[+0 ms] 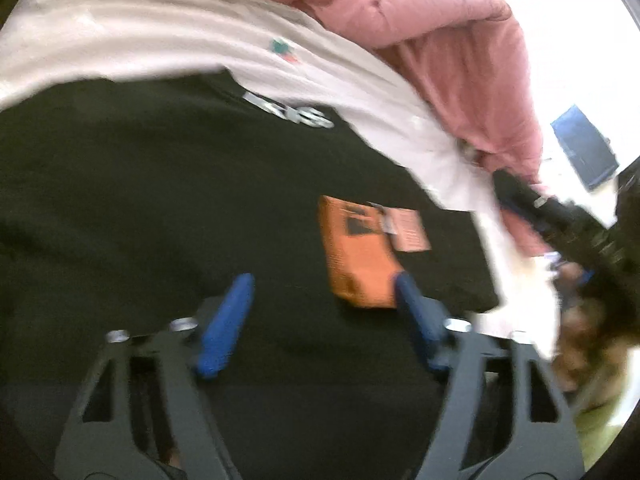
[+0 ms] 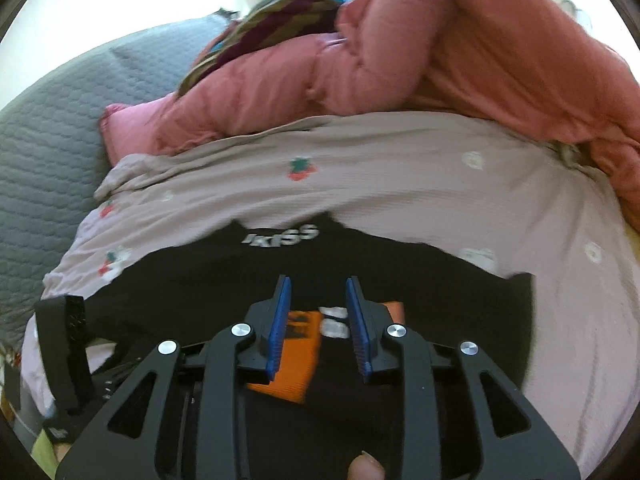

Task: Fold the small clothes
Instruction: 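Grasp the folded orange cuff with the left gripper, reposition it, release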

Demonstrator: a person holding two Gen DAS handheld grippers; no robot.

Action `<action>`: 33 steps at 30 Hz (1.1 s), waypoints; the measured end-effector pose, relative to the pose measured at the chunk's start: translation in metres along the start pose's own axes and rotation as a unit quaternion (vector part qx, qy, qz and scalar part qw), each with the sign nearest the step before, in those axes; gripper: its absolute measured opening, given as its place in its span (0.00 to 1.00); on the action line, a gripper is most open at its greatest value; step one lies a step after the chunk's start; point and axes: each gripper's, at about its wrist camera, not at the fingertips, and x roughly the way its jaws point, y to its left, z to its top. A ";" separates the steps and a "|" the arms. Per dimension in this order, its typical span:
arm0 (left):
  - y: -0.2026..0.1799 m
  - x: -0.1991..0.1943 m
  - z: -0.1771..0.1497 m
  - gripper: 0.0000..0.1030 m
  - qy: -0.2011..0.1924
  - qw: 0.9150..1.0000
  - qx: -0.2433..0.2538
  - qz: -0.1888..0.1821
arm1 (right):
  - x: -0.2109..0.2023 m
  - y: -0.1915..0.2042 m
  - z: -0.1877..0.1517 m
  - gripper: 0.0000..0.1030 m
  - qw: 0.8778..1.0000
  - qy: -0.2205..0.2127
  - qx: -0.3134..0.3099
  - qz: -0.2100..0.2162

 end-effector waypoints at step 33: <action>-0.031 -0.060 0.033 0.05 -0.126 0.981 0.076 0.127 | -0.016 -0.047 -0.029 0.28 0.999 -0.002 0.041 -0.007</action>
